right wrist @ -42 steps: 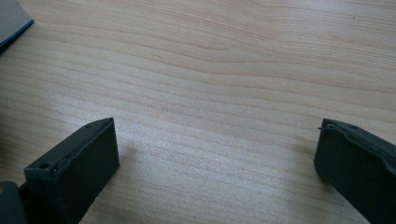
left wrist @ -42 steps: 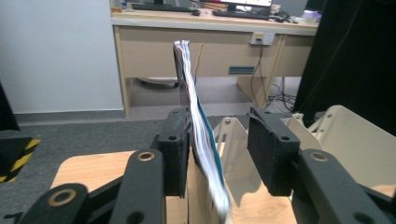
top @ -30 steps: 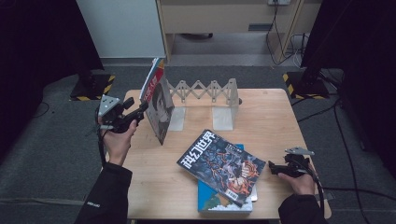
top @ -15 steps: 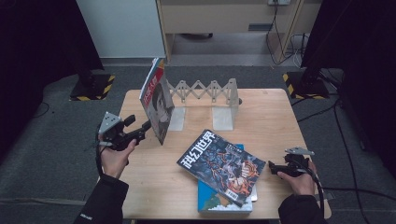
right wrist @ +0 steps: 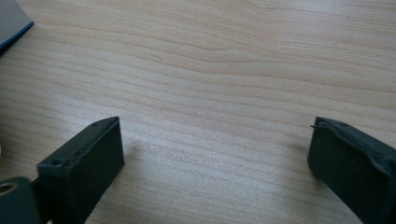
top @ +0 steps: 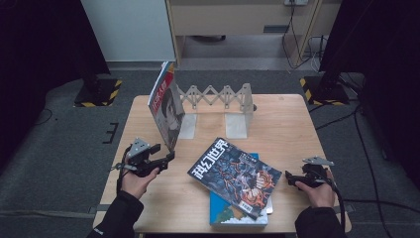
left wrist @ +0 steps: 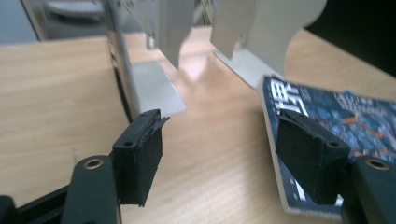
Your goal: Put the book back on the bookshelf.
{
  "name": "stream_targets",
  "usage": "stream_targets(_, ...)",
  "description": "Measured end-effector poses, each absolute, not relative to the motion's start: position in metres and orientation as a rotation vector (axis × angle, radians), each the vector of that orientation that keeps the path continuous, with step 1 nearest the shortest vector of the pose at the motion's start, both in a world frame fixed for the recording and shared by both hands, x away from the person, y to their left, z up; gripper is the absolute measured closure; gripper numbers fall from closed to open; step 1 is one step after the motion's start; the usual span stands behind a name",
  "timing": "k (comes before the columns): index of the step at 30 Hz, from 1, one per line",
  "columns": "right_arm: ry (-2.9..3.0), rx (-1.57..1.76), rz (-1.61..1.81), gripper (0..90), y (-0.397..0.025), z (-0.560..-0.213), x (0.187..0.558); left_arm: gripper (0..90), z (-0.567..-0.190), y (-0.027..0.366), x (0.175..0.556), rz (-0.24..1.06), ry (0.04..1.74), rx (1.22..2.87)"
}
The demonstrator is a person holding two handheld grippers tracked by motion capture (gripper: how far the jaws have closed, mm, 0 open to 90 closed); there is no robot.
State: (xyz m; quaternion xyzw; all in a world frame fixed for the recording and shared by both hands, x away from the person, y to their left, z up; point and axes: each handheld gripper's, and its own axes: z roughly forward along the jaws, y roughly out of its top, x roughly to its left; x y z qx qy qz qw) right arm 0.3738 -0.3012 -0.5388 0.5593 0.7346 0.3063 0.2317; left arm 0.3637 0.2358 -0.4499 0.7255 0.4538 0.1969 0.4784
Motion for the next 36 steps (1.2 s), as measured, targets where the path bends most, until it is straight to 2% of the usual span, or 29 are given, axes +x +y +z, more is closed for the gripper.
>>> stream_targets(3, 2.030, 1.546, 0.829, 15.4, -0.302, -0.534, 0.373, 30.1, -0.461, 0.230, 0.364, 0.426, 1.107, 1.782)
stream_targets(8, 1.992, 1.522, 0.838, 22.4, -0.303, -0.524, 0.368, 26.9, -0.473, 0.221, 0.365, 0.346, 1.104, 1.795)
stream_targets(24, 1.931, 1.472, 1.058, 28.9, -0.279, -0.492, 0.354, 24.0, -0.493, 0.195, 0.363, 0.221, 1.062, 1.856)
stream_targets(36, 2.028, 1.414, 1.116, 28.8, -0.253, -0.485, 0.348, 23.5, -0.504, 0.180, 0.365, 0.143, 1.057, 1.892)
